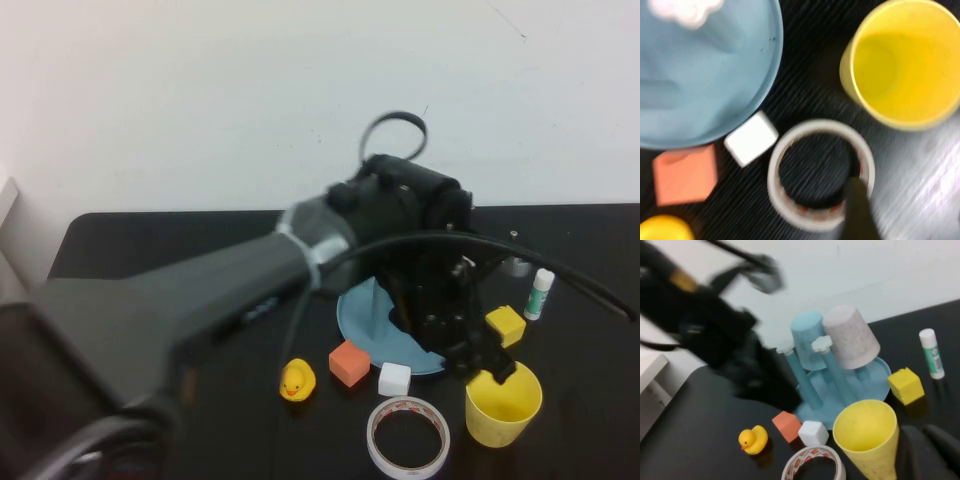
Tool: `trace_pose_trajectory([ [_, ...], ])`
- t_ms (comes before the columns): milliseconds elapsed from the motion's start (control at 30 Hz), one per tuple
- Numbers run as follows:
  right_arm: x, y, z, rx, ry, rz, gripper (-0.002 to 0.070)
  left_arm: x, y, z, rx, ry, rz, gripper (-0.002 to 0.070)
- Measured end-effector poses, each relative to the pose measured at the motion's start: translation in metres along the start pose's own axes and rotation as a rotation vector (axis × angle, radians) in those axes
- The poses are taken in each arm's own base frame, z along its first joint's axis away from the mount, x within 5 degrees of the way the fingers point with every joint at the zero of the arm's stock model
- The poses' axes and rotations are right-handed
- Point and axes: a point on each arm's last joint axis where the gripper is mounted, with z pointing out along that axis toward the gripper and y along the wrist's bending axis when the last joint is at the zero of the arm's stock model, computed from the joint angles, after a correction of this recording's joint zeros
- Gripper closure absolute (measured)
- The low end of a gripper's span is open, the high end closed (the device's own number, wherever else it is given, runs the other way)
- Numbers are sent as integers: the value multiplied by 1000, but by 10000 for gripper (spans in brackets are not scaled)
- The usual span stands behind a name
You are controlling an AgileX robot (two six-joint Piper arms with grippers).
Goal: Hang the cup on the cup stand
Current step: Pick up the cup from the table
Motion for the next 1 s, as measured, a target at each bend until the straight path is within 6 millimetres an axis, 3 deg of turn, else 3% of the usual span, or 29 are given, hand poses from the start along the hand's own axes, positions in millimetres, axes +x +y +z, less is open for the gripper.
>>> trace_pose_trajectory([
  [67,0,1,0,-9,-4,-16,678,-7,1,15,9,5,-32,216],
  [167,0,1,0,-16,-5,-30,678,-15,4,38,11,19,-46,174],
  [567,-1,2,0,-19,-8,-55,678,-24,17,105,-39,54,-117,177],
  [667,-1,2,0,-22,-9,-55,678,-23,19,113,-47,63,-124,242],
  [1000,0,2,0,-26,-6,-54,678,-26,19,116,-37,24,-125,627],
])
